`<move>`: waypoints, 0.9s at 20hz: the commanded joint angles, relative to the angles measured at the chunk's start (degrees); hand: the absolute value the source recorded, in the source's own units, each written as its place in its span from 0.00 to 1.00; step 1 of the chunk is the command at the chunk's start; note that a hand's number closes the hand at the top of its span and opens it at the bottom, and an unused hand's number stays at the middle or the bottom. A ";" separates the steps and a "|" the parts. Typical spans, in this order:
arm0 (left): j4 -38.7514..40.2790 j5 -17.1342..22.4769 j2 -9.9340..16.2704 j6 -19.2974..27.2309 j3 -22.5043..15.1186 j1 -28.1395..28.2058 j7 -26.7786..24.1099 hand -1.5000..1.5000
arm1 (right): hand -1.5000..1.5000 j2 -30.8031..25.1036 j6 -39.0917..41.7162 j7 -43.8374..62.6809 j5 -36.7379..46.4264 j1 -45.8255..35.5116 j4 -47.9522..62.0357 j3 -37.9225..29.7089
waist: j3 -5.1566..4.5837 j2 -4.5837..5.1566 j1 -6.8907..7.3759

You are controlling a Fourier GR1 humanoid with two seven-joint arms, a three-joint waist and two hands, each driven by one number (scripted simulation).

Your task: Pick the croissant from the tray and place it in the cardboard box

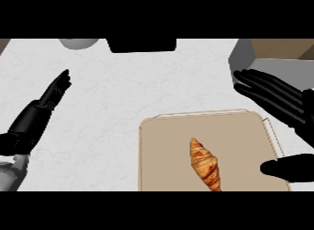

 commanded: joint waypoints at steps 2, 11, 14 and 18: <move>2.46 -2.22 -2.07 -1.28 -1.44 0.13 -3.85 0.50 | 0.00 -4.76 3.75 1.89 9.69 1.63 -7.34 4.40 | 0.03 0.35 1.48; 2.83 -2.29 -2.58 -2.92 -1.23 -3.98 -0.29 0.50 | 0.00 -7.37 25.18 25.00 16.12 -7.02 -17.70 18.86 | -0.15 0.21 2.74; 5.61 -0.40 -1.02 -6.10 1.59 -6.06 -1.80 0.50 | 0.00 -1.47 27.94 33.93 22.54 -6.82 -19.07 28.41 | -0.14 0.33 2.43; 4.46 -3.83 -4.80 -2.58 -1.05 -5.07 -0.68 0.50 | 0.00 7.08 35.41 45.44 24.80 -8.07 -18.24 36.08 | -0.08 0.20 2.31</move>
